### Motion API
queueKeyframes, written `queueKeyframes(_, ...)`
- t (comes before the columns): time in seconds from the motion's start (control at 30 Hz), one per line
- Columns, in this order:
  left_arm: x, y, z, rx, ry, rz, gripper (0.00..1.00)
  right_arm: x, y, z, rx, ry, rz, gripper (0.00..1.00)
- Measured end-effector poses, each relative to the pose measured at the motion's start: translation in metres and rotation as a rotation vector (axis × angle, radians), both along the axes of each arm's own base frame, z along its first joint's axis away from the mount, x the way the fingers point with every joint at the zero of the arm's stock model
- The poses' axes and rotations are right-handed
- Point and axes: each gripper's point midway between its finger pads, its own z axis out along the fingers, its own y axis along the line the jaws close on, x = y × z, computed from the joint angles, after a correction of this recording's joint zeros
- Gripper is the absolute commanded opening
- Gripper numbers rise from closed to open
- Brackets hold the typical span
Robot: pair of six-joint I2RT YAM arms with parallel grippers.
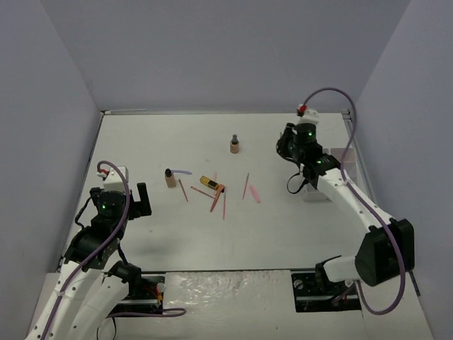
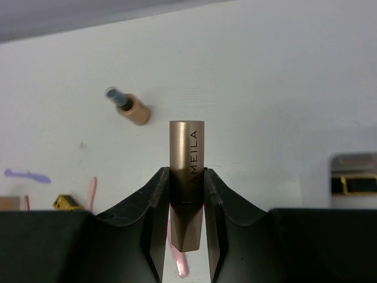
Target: Organize the makeup
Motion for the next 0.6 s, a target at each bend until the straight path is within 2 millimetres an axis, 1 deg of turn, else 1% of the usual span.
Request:
queueKeyframes(0.1,0.000,0.000,0.000,0.000,0.000,0.000,0.97,-0.017,-0.060,0.002,0.116,-0.010,-0.255,0.00)
queueKeyframes(0.17,0.000,0.000,0.000,0.000,0.000,0.000,0.97,-0.030,-0.085,0.000,0.172,-0.018,-0.379,0.00)
queueKeyframes(0.23,0.000,0.000,0.000,0.000,0.000,0.000,0.97,-0.043,-0.105,-0.001,0.221,-0.025,-0.483,0.00)
queueKeyframes(0.27,0.000,0.000,0.000,0.000,0.000,0.000,0.97,-0.045,-0.113,0.000,0.250,-0.032,-0.530,0.00)
queueKeyframes(0.33,0.000,0.000,0.000,0.000,0.001,0.000,0.97,-0.046,-0.124,0.002,0.304,-0.039,-0.594,0.00)
queueKeyframes(0.4,0.000,0.000,-0.001,0.001,0.004,-0.001,0.97,-0.045,-0.137,0.000,0.347,-0.039,-0.661,0.00)
queueKeyframes(0.5,0.001,-0.001,-0.001,0.000,0.007,-0.003,0.97,-0.041,-0.151,-0.013,0.379,-0.012,-0.744,0.00)
queueKeyframes(0.6,0.001,-0.001,-0.002,0.001,0.008,-0.003,0.97,-0.038,-0.158,-0.032,0.391,0.033,-0.801,0.00)
